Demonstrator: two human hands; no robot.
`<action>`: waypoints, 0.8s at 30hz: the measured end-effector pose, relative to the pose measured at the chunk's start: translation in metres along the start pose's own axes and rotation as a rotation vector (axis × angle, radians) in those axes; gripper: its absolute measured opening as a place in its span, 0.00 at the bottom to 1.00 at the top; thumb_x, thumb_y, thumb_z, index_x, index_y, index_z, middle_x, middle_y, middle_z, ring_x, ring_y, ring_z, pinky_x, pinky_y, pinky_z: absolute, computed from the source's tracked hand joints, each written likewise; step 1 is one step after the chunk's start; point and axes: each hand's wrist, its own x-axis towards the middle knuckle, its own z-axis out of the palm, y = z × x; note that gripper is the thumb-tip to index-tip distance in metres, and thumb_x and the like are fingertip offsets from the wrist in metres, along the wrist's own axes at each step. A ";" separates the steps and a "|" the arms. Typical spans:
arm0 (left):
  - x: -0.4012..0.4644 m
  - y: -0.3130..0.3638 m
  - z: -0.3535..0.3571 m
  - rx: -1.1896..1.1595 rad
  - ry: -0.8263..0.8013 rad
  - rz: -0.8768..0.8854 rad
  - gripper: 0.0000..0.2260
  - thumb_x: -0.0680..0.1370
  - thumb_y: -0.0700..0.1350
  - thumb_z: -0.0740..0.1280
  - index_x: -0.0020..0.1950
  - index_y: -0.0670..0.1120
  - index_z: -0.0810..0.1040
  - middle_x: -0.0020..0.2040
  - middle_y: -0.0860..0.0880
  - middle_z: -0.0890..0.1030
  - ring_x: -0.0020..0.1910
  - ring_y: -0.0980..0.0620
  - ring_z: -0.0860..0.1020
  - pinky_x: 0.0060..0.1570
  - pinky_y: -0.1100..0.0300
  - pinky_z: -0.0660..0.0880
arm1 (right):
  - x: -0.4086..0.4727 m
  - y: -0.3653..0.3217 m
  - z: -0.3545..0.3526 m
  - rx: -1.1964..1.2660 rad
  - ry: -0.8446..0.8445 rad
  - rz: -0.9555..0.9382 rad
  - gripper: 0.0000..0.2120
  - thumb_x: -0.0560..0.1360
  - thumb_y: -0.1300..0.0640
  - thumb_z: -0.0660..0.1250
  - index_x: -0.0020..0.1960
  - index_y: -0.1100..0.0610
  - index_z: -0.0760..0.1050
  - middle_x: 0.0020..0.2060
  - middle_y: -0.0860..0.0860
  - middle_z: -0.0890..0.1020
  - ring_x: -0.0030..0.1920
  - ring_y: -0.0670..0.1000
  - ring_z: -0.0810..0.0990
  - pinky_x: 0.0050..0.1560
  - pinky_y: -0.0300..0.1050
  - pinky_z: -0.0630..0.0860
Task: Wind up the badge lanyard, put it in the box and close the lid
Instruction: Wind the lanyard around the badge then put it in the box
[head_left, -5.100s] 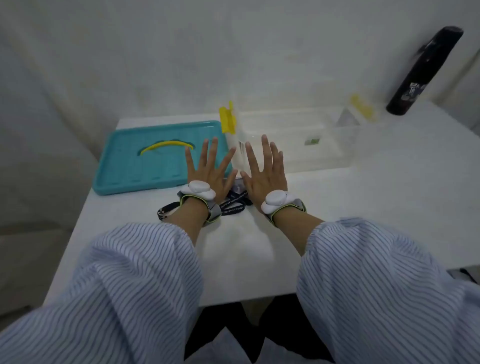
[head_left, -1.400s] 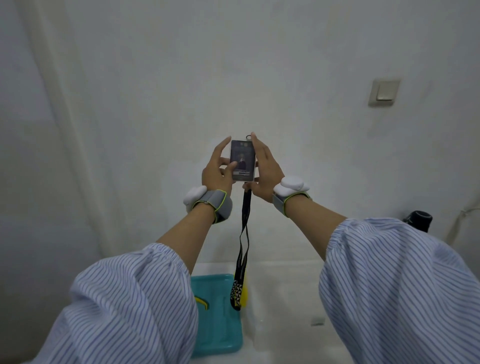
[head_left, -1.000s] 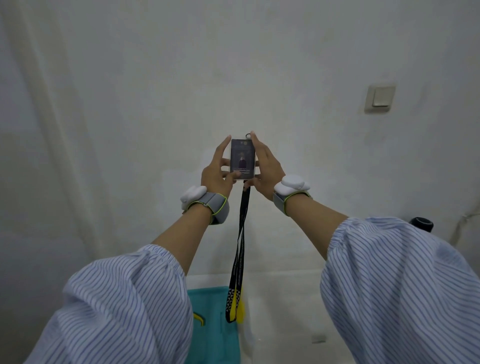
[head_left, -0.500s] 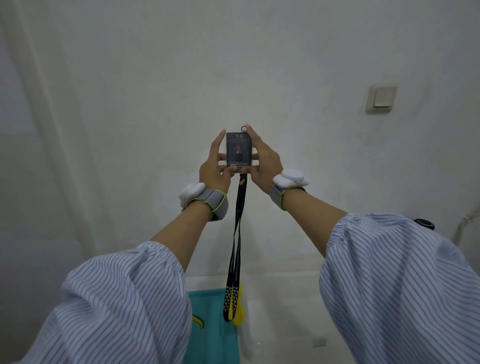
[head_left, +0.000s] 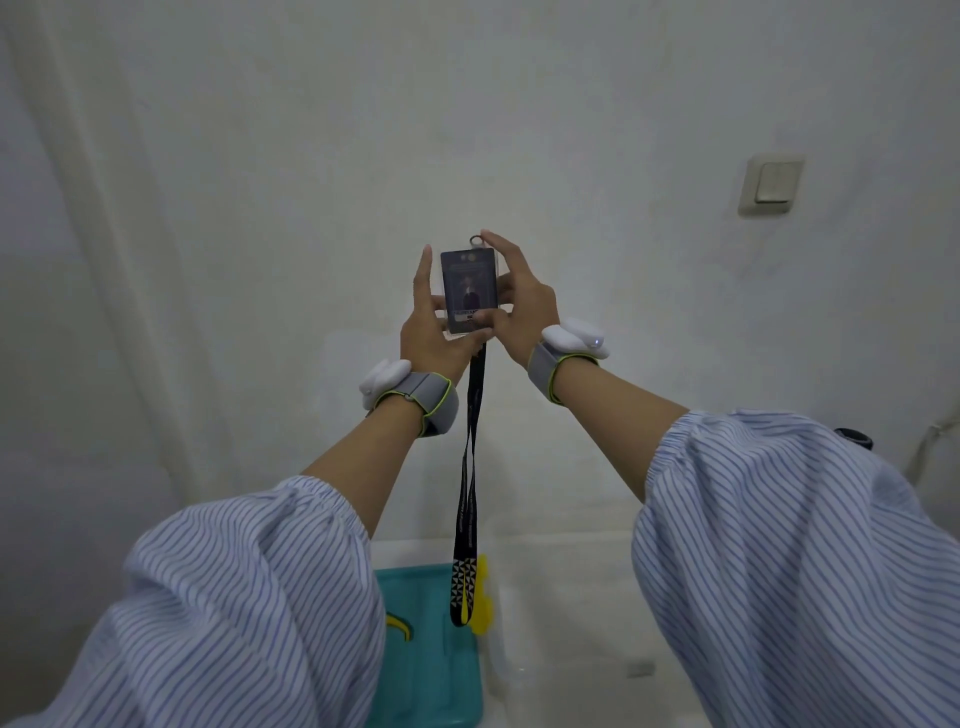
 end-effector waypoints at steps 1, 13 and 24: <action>-0.001 0.000 0.000 0.000 0.011 -0.009 0.49 0.67 0.37 0.76 0.76 0.56 0.48 0.48 0.53 0.76 0.38 0.62 0.79 0.38 0.75 0.75 | 0.000 -0.001 0.001 0.002 -0.003 0.000 0.37 0.72 0.74 0.61 0.72 0.44 0.62 0.45 0.57 0.81 0.44 0.54 0.82 0.38 0.27 0.77; -0.017 -0.027 0.003 0.226 -0.164 -0.246 0.37 0.69 0.41 0.75 0.72 0.49 0.60 0.42 0.49 0.79 0.41 0.47 0.81 0.49 0.57 0.76 | 0.000 -0.006 0.008 0.001 0.057 0.007 0.37 0.71 0.73 0.65 0.73 0.45 0.62 0.43 0.53 0.81 0.45 0.53 0.81 0.43 0.31 0.78; -0.026 -0.029 -0.006 0.164 -0.333 -0.264 0.07 0.72 0.39 0.72 0.47 0.47 0.80 0.37 0.51 0.79 0.31 0.48 0.82 0.46 0.53 0.81 | 0.001 0.001 0.002 -0.007 0.166 0.043 0.38 0.71 0.74 0.63 0.72 0.44 0.62 0.46 0.54 0.80 0.43 0.50 0.78 0.34 0.20 0.71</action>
